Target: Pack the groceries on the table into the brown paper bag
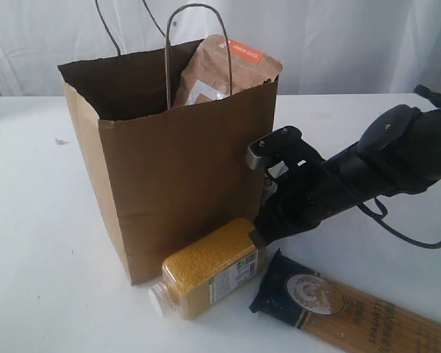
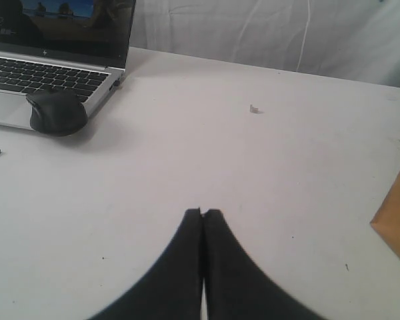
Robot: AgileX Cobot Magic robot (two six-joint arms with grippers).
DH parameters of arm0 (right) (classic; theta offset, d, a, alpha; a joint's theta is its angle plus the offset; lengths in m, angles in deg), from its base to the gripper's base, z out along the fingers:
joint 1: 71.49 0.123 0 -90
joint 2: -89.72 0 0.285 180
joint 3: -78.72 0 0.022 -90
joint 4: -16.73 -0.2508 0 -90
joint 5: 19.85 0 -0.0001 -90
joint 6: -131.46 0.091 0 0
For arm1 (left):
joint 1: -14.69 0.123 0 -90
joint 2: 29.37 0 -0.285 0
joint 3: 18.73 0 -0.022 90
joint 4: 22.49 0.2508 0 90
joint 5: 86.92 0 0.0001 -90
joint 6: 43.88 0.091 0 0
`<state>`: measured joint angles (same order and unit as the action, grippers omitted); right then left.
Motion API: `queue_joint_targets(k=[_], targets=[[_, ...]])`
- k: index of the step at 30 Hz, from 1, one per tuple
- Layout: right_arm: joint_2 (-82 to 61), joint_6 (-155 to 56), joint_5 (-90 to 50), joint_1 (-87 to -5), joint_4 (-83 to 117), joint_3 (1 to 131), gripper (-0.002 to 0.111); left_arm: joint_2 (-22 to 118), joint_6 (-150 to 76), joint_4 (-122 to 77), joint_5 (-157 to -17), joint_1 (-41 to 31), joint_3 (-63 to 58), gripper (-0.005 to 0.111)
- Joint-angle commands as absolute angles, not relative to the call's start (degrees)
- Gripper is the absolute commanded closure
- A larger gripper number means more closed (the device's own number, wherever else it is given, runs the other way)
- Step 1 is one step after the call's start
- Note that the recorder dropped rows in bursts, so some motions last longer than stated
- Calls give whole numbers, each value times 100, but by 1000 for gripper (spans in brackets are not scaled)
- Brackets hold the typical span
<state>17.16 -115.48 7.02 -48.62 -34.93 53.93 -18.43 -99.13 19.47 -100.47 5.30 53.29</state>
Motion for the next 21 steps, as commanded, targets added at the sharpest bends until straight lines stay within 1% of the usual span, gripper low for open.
queue_joint_targets(k=[1,3,8,10,15,21], targets=[[1785,-11511,782,-4865,-3392,5404,107,-1885,-9913,2016,-10043,539,5335,107],[1889,-11511,782,-4865,-3392,5404,101,-1885,-9913,2016,-10043,539,5335,107],[2087,-11537,610,-4865,-3392,5408,76,-1885,-9913,2016,-10029,539,5335,107],[2128,-11537,458,-4865,-3392,5408,71,-1885,-9913,2016,-10029,539,5335,107],[2303,-11537,144,-4865,-3403,5417,71,-1885,-9913,2016,-10029,539,5335,107],[2498,-11537,386,-4856,-3553,5635,71,-1885,-9913,2016,-10029,539,5335,107]])
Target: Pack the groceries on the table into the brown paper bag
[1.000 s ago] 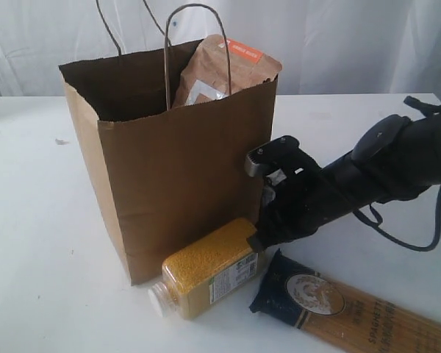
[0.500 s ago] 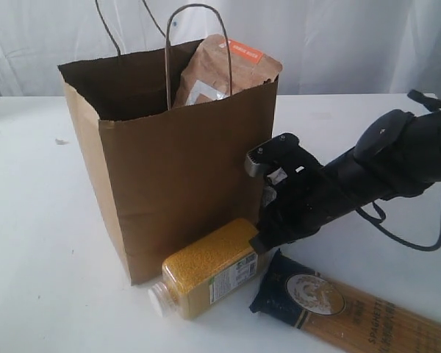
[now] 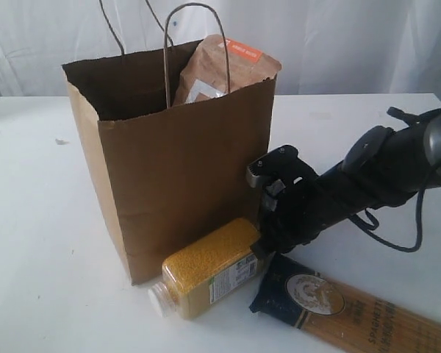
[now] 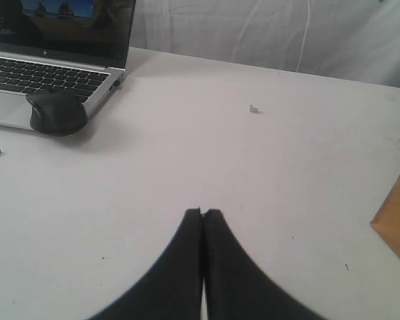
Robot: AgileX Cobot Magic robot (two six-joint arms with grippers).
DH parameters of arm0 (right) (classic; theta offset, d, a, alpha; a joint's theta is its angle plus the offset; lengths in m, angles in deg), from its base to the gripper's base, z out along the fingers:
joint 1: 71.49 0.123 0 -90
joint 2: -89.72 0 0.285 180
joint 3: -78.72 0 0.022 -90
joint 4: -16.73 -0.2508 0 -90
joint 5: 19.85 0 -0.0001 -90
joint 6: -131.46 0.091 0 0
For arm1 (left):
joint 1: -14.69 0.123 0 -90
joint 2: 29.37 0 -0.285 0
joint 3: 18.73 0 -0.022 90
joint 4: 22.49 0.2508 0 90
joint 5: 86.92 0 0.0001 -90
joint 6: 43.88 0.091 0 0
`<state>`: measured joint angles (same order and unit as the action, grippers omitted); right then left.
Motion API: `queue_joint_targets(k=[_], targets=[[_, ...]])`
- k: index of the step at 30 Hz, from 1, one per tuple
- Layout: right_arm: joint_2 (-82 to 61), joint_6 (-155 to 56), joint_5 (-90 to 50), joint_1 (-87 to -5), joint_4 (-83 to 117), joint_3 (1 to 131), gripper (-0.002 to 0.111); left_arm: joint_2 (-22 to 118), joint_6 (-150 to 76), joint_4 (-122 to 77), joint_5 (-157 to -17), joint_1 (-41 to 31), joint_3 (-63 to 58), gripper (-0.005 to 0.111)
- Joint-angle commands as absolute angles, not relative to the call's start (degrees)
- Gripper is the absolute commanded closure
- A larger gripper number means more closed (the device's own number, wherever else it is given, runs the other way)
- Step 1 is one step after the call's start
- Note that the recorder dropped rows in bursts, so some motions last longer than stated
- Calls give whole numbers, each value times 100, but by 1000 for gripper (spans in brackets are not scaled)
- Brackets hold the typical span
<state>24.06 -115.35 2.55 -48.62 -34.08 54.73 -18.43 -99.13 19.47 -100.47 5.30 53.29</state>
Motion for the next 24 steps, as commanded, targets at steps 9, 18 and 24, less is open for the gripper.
queue_joint_targets(k=[9,18,24], targets=[[2763,-11537,454,-4856,-3561,5692,72,-1885,-9913,2016,-10040,539,5335,107],[2674,-11537,439,-4856,-3561,5692,108,-1885,-9913,2016,-10040,539,5335,107],[2091,-10800,925,-4856,-3299,5692,108,-1885,-9913,2016,-10040,539,5335,107]])
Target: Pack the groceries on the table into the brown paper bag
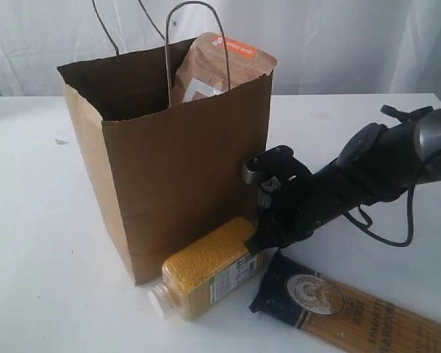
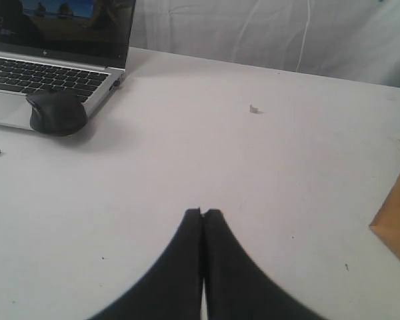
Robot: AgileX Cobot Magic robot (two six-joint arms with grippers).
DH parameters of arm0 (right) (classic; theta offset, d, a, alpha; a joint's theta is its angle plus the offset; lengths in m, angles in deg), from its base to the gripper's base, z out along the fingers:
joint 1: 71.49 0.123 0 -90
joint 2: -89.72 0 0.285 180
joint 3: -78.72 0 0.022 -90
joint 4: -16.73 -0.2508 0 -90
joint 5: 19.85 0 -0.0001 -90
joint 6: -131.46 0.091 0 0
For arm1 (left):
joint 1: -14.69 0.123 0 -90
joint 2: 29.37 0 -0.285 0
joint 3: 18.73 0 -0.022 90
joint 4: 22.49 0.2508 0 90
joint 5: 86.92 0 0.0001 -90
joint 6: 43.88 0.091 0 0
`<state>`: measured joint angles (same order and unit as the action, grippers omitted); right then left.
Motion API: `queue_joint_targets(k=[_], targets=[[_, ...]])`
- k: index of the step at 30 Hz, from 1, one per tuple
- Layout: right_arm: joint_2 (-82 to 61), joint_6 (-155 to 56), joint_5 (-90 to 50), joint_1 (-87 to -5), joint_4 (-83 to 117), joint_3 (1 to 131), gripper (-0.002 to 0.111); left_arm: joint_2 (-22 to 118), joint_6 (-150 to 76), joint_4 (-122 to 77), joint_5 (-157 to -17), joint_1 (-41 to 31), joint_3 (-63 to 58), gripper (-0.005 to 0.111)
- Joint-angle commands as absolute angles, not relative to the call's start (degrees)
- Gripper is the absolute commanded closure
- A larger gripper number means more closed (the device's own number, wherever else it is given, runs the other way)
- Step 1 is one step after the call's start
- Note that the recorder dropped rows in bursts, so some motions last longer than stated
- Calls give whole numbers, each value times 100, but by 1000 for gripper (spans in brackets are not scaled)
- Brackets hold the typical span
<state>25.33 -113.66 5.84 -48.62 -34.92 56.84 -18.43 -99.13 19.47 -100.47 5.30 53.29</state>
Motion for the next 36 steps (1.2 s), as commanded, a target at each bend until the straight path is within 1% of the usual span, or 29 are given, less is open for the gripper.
queue_joint_targets(k=[1,3,5,6,8,13,16,19,21,26,31,34,36], targets=[[1934,-10519,1063,-4856,-3181,5692,108,-1885,-9913,2016,-10040,539,5335,107],[1627,-9997,1402,-4856,-2866,5692,108,-1885,-9913,2016,-10040,539,5335,107],[1198,-9531,2023,-4856,-2165,5673,108,-1885,-9913,2016,-10040,539,5335,107],[965,-8993,2640,-4856,-1569,5673,108,-1885,-9913,2016,-10040,539,5335,107],[626,-8517,3268,-4856,-1331,5409,108,-1885,-9913,2016,-10040,539,5335,107],[-517,-8517,3344,-4856,-1742,4163,108,-1885,-9913,2016,-10040,539,5335,107],[-1383,-8529,3499,-4856,-2696,4178,108,-1885,-9913,2016,-10040,539,5335,107],[-2108,-8581,3448,-4856,-4044,4834,108,-1885,-9913,2016,-10040,539,5335,107],[-2234,-8581,3423,-4856,-4328,5320,108,-1885,-9913,2016,-10040,539,5335,107],[-2118,-8414,3744,-4856,-4354,6523,108,-1885,-9913,2016,-10040,539,5335,107],[-1783,-8110,4147,-4828,-4290,7349,108,-1885,-9913,2016,-10040,539,5335,107],[-1564,-7921,4159,-4533,-3906,7726,108,-1885,-9913,2016,-10040,539,5335,107],[-1411,-7806,4002,-4186,-3522,7924,108,-1885,-9913,2016,-10040,539,5335,107]])
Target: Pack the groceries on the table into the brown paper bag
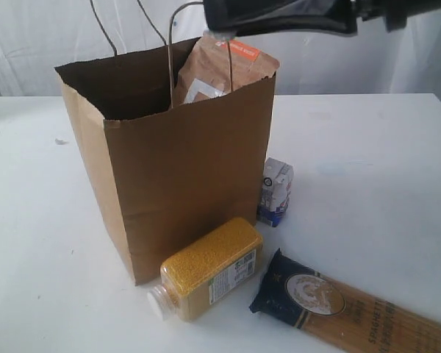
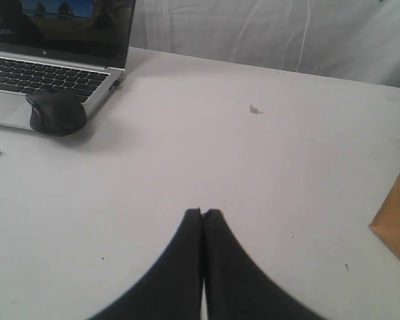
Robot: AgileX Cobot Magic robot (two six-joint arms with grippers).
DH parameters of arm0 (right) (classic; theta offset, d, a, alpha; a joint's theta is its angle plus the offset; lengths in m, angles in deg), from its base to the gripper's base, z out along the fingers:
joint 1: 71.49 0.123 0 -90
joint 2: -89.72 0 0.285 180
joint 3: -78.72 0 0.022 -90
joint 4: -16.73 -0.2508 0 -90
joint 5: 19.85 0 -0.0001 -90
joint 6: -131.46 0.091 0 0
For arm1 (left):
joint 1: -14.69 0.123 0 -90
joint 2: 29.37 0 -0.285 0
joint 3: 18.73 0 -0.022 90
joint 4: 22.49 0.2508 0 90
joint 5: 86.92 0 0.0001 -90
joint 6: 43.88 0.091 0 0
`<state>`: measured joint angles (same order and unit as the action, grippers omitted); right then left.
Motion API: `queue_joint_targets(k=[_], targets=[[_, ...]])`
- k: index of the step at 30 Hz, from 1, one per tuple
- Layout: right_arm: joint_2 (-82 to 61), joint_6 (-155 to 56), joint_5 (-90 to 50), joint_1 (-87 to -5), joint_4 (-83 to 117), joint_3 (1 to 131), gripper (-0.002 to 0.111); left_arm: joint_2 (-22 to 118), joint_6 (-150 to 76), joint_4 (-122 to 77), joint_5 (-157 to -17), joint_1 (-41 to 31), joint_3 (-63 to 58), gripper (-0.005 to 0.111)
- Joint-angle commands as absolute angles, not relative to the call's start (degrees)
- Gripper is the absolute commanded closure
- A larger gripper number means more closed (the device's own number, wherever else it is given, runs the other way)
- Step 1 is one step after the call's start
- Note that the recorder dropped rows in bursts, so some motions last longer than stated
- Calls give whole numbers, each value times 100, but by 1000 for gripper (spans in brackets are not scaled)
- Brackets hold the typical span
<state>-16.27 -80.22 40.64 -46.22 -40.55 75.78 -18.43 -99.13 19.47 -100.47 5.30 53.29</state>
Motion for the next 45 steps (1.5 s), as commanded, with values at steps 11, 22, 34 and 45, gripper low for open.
queue_joint_targets(k=[11,22,34,45], targets=[[-111,-6584,2931,-2395,-730,8894,108,-1885,-9913,2016,-10040,539,5335,107],[1028,-6474,2174,-2193,731,9467,108,-1885,-9913,2016,-10040,539,5335,107],[1260,-6470,1934,-2193,1673,9467,108,-1885,-9913,2016,-10040,539,5335,107],[1260,-6470,2114,-2193,1673,9467,88,-1885,-9913,2016,-10040,539,5335,107]])
